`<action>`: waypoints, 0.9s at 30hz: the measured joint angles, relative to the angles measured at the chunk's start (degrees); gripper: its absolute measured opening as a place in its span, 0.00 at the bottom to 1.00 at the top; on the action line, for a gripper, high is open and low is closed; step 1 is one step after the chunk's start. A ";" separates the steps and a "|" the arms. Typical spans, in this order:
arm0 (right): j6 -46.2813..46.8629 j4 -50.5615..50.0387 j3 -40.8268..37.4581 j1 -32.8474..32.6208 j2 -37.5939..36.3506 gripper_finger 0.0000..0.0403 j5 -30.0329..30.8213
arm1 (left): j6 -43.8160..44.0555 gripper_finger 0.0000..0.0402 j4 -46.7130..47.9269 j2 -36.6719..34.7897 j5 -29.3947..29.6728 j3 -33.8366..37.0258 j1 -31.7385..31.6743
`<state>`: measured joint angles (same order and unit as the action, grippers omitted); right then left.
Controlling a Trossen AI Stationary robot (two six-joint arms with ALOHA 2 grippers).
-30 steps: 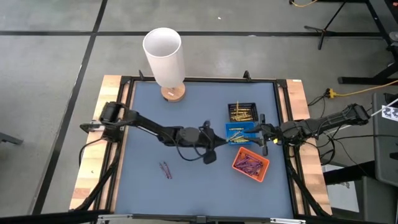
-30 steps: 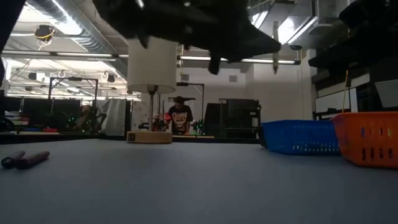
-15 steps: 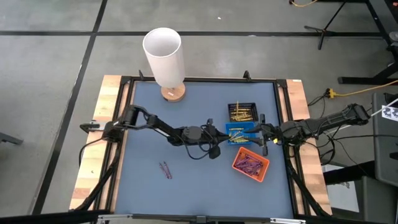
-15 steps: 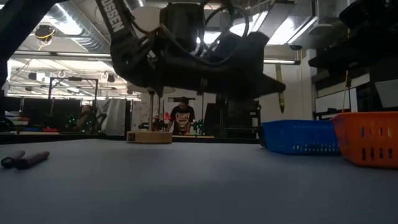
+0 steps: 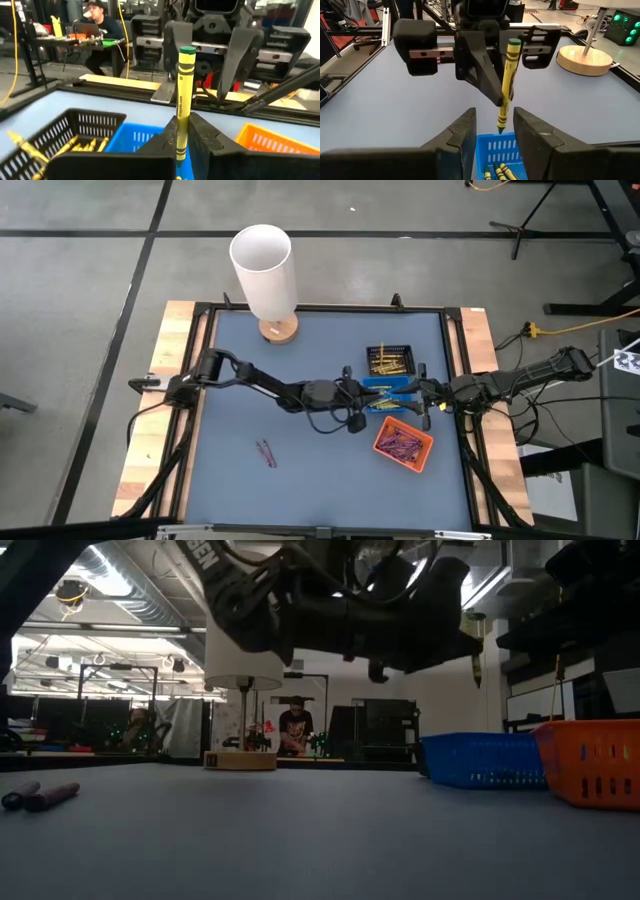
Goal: Sort crayons
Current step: Put the green crayon into the blue bin, then put the purple crayon into the orange bin
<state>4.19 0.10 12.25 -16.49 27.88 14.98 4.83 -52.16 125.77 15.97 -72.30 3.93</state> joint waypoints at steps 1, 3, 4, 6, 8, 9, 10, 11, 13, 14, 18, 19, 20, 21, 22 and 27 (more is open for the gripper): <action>0.00 -0.03 0.00 0.00 0.00 0.32 0.00 | -0.67 0.04 0.96 -0.04 -0.01 -0.64 -0.10; 0.00 -0.11 0.02 0.00 0.00 0.32 0.00 | -0.78 0.07 2.52 -0.04 -0.02 -1.30 -0.34; 0.00 -0.11 0.02 0.00 0.00 0.32 0.00 | -0.77 0.08 3.34 -0.04 -0.01 -1.50 -0.51; 0.00 -0.13 0.02 0.00 0.00 0.32 0.00 | -0.77 0.12 4.44 -0.04 0.02 -1.83 -0.87; 0.00 -0.13 0.02 0.00 0.00 0.32 0.00 | -0.67 0.15 4.49 -0.04 0.02 -1.83 -1.12; 0.00 -0.15 0.02 0.00 0.00 0.32 0.00 | -0.53 0.17 4.62 -0.04 0.00 -1.83 -1.23; 0.00 -0.15 0.02 0.00 0.00 0.32 0.00 | -0.51 0.20 4.86 -0.04 -0.03 -1.83 -1.26; 0.00 -0.15 0.02 0.00 0.00 0.32 0.00 | -0.51 0.22 5.01 -0.04 -0.01 -1.83 -1.26; 0.00 -0.17 0.02 0.00 0.00 0.32 0.00 | -0.53 0.26 5.27 -0.04 0.00 -1.83 -1.21; 0.00 -0.17 0.02 0.00 0.00 0.32 0.00 | -0.51 0.28 5.27 -0.04 -0.02 -1.83 -1.20; 0.00 -0.18 0.02 0.00 0.00 0.32 0.00 | -0.53 0.34 5.40 -0.25 -0.20 -1.83 -1.15; 0.00 -0.20 0.02 0.00 0.00 0.32 0.00 | -0.53 0.35 5.96 -0.71 -0.23 -1.83 -1.15; 0.00 -0.22 0.02 0.00 0.00 0.32 0.00 | -0.53 0.36 6.36 -1.27 -0.31 -1.83 -1.15; 0.00 -0.22 0.02 0.00 0.00 0.32 0.00 | -0.53 0.37 7.33 -2.27 -0.40 -1.83 -1.15; 0.00 -0.24 0.02 0.00 0.00 0.32 0.00 | -0.53 0.37 8.66 -3.59 -0.40 -1.83 -1.15; 0.00 -0.35 0.04 0.00 0.00 0.32 0.00 | 0.03 0.37 22.00 -11.03 -0.44 -1.92 -0.84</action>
<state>4.19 -0.25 12.29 -16.49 27.88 14.98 4.86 -30.16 114.74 15.53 -74.22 3.10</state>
